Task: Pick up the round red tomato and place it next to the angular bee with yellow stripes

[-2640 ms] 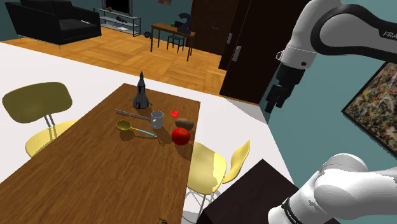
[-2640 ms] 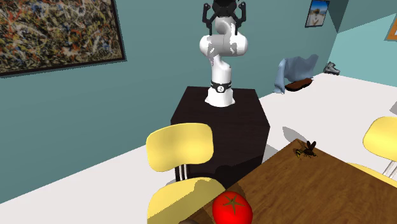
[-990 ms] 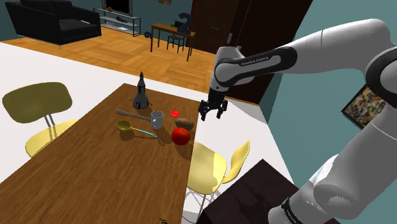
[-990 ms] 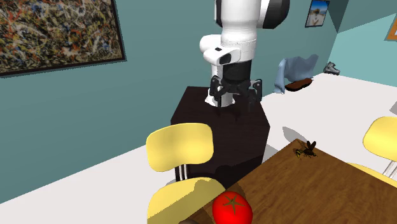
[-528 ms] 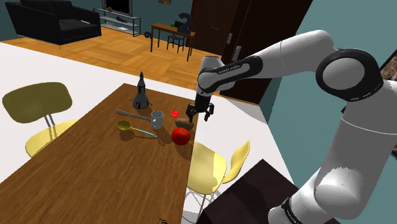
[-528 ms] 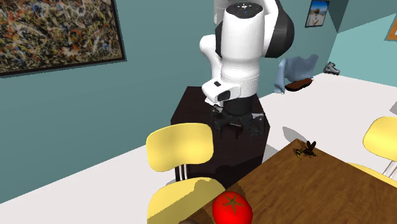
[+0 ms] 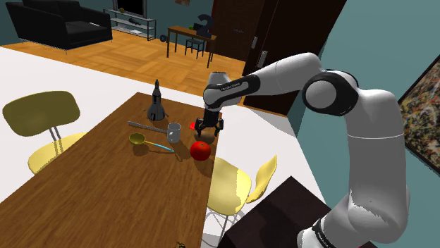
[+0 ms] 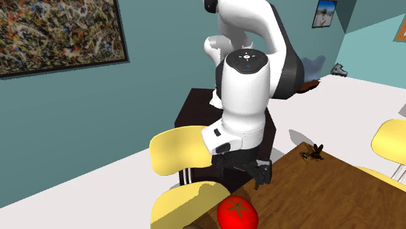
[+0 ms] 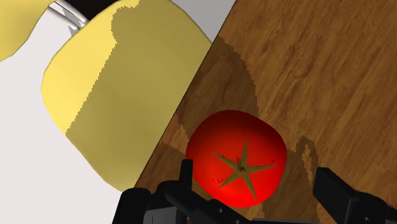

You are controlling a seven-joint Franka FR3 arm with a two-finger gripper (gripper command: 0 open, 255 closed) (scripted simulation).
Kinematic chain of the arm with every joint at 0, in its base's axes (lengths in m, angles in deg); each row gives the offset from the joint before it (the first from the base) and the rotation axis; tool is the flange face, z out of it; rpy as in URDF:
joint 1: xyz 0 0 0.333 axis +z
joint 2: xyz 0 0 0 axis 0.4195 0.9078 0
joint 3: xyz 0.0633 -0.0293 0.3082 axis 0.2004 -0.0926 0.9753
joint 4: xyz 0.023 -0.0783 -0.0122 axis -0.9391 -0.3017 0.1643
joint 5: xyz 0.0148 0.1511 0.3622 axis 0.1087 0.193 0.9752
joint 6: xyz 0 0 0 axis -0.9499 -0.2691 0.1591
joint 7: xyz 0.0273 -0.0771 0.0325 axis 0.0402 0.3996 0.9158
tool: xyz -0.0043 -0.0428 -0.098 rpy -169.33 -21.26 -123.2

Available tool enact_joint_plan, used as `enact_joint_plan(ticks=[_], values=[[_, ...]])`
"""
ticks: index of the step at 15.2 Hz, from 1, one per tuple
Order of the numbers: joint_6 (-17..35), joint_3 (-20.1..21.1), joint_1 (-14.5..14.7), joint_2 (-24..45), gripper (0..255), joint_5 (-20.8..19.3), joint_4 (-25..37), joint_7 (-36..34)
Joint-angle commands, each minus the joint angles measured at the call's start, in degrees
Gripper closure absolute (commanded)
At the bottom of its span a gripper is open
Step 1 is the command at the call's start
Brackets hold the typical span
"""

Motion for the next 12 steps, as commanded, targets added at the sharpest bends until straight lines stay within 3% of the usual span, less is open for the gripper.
enact_joint_plan(ticks=[1,2,12], values=[[-1.1,-0.3,0.2,4.9,0,0.0,5.9,-1.0],[-1.7,-0.4,0.2,7.1,0,0.1,8.7,-1.3],[2.5,-0.4,0.5,10.1,0,0.1,7.5,-1.3]])
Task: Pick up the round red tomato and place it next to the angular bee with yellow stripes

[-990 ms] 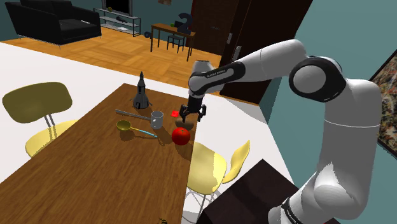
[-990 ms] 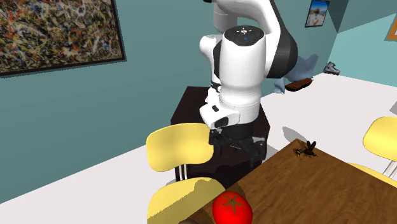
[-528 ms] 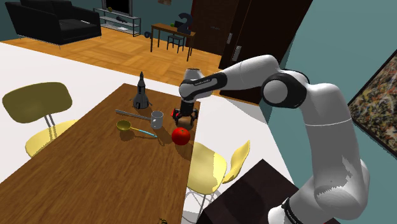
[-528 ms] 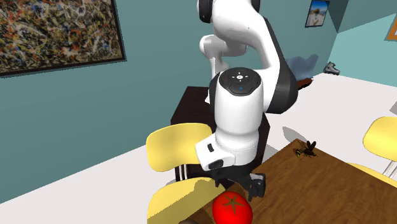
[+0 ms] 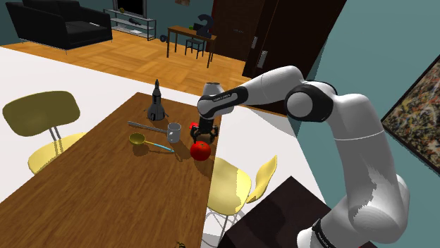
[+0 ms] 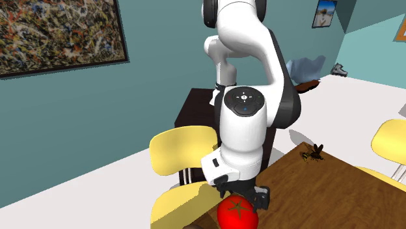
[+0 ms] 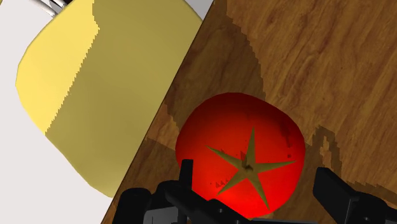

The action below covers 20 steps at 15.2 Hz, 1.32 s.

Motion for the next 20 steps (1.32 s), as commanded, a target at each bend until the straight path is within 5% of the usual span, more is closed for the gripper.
enact_joint_plan(ticks=[1,6,7,20], values=[[0.1,0.0,0.0,0.2,0,0.0,0.1,0.0],[0.1,0.0,0.0,0.2,0,0.0,0.1,0.0],[0.1,0.0,0.0,0.2,255,0.0,0.1,0.0],[-1.7,0.0,0.0,-2.0,255,0.0,-0.3,-0.1]])
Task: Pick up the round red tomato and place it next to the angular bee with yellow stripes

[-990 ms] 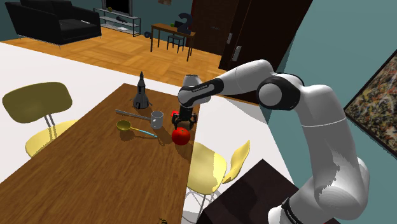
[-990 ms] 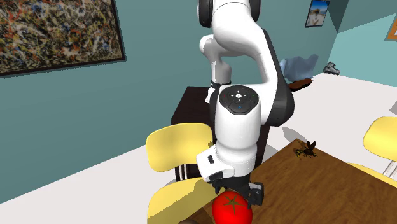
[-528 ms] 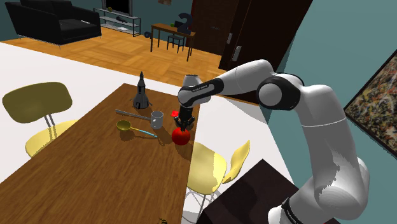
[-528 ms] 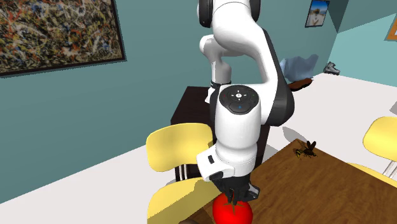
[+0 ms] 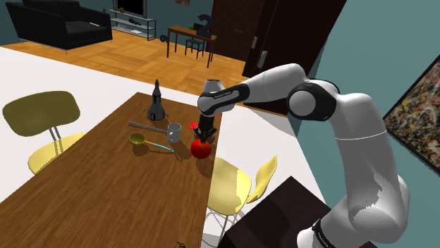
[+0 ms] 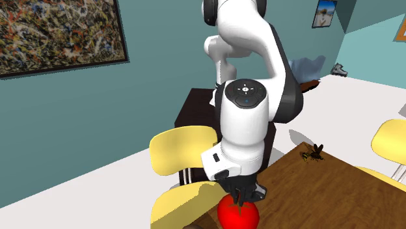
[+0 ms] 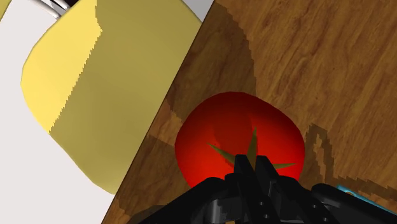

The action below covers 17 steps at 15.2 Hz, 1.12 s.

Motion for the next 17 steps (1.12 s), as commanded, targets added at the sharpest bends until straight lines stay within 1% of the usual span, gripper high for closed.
enact_joint_plan(ticks=[1,17], values=[[-0.8,0.0,-0.1,-1.1,255,0.0,-0.4,0.0],[-9.0,0.1,-0.2,-8.2,255,0.1,0.8,-0.5]])
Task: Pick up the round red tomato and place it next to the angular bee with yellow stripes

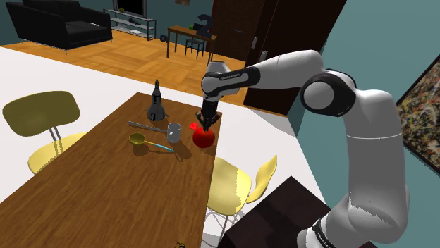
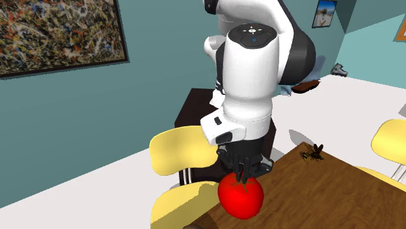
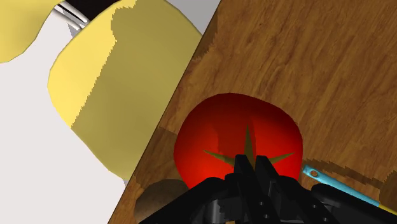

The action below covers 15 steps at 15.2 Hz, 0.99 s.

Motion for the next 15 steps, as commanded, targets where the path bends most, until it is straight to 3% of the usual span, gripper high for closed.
enact_joint_plan(ticks=[1,13,15], values=[[-1.2,0.0,0.0,-0.8,255,0.0,0.4,-0.1],[-7.9,0.1,-0.1,-4.3,255,0.0,3.6,-0.4],[-6.3,0.6,1.3,-6.6,255,0.1,-0.2,-2.3]])
